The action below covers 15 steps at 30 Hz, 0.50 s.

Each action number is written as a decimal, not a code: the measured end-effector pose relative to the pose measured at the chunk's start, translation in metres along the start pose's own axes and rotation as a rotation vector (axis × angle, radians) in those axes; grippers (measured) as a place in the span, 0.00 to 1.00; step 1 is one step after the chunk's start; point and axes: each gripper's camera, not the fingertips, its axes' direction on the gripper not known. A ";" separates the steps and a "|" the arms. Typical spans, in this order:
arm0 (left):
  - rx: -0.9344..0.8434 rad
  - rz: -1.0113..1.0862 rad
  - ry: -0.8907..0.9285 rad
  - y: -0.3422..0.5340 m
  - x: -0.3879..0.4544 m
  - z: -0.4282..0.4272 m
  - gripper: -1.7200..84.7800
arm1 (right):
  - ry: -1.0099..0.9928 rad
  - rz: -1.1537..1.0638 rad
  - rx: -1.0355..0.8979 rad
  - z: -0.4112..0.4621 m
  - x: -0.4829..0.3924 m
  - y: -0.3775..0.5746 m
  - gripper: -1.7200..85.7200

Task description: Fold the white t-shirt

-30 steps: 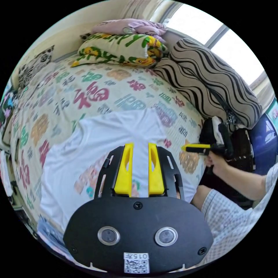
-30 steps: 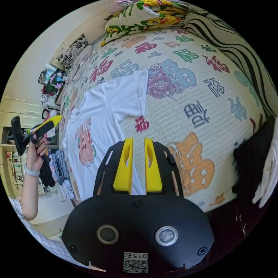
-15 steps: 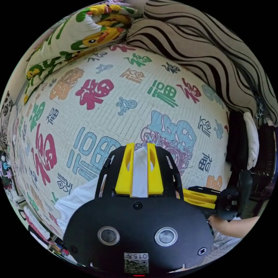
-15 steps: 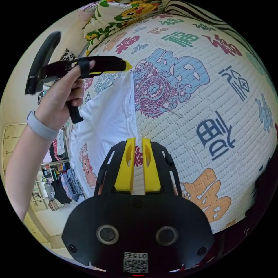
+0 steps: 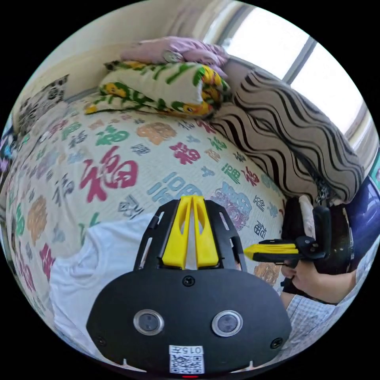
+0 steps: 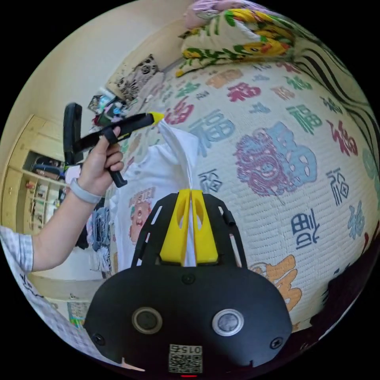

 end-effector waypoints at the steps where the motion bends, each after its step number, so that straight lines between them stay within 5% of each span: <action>1: 0.008 -0.019 -0.014 0.011 -0.010 -0.009 0.02 | -0.009 -0.025 -0.011 0.004 -0.011 -0.002 0.02; 11: -0.191 -0.314 -0.121 0.165 -0.121 -0.019 0.02 | 0.053 -0.177 -0.363 0.120 -0.132 -0.010 0.03; 15: -0.094 -0.340 -0.101 0.187 -0.121 -0.048 0.03 | 0.073 -0.198 -0.320 0.110 -0.163 -0.025 0.04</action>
